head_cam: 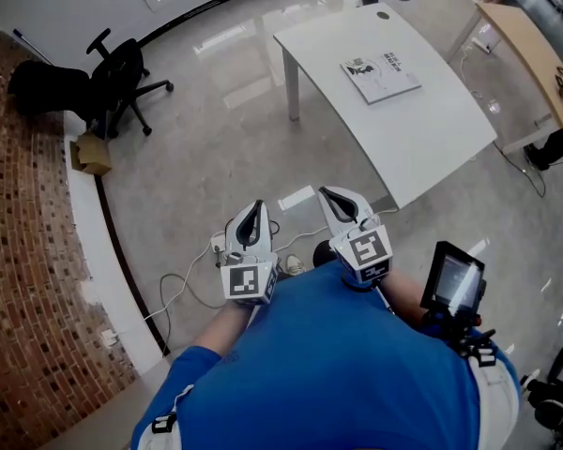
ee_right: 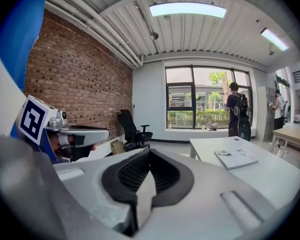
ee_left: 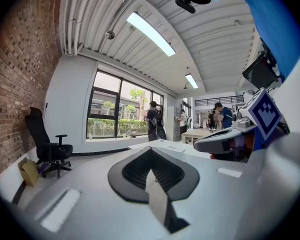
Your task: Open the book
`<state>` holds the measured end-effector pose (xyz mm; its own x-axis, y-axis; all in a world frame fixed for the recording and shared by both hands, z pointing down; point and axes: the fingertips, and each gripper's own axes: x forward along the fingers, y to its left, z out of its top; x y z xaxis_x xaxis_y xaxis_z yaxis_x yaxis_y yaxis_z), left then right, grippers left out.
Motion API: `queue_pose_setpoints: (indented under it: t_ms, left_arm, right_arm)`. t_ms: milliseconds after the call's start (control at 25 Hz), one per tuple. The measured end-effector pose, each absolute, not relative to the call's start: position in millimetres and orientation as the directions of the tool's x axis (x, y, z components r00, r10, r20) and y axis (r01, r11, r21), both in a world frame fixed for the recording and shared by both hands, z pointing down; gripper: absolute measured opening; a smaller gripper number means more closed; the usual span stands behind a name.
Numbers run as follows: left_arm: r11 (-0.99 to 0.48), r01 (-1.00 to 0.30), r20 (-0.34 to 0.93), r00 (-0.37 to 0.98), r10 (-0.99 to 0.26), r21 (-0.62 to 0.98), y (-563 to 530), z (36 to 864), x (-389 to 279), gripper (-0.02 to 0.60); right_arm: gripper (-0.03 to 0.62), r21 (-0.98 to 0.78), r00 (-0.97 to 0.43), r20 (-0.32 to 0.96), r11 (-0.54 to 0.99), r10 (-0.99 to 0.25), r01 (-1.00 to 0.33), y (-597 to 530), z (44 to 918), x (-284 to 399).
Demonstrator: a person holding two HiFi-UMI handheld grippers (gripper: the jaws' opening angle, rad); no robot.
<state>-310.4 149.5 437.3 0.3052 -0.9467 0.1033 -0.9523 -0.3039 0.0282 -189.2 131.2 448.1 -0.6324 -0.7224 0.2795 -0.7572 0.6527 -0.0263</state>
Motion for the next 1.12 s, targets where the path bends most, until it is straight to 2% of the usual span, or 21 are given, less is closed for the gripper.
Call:
queue_pose_setpoints:
  t_ms: [200, 560, 760, 1120]
  left_arm:
    - [-0.328, -0.944, 0.111, 0.330, -0.937, 0.036, 123.3, 440.4, -326.3, 0.006]
    - [-0.445, -0.896, 0.123, 0.441, -0.889, -0.006, 23.4, 443.5, -309.3, 0.006]
    - [-0.514, -0.858, 0.170, 0.504, -0.846, -0.014, -31.5, 421.3, -296.5, 0.006]
    - [-0.669, -0.742, 0.169, 0.655, -0.736, -0.037, -154.2, 422.6, -206.0, 0.007]
  right_arm:
    - [0.003, 0.009, -0.603, 0.282, 0.630, -0.746, -0.776, 105.8, 452.0, -199.3]
    - [0.003, -0.017, -0.531, 0.266, 0.547, -0.804, -0.837, 17.3, 465.5, -183.6]
    - [0.003, -0.040, -0.460, 0.259, 0.466, -0.849, -0.884, -27.0, 446.4, -171.6]
    - [0.003, -0.083, -0.333, 0.264, 0.323, -0.905, -0.943, -121.0, 468.8, -101.4]
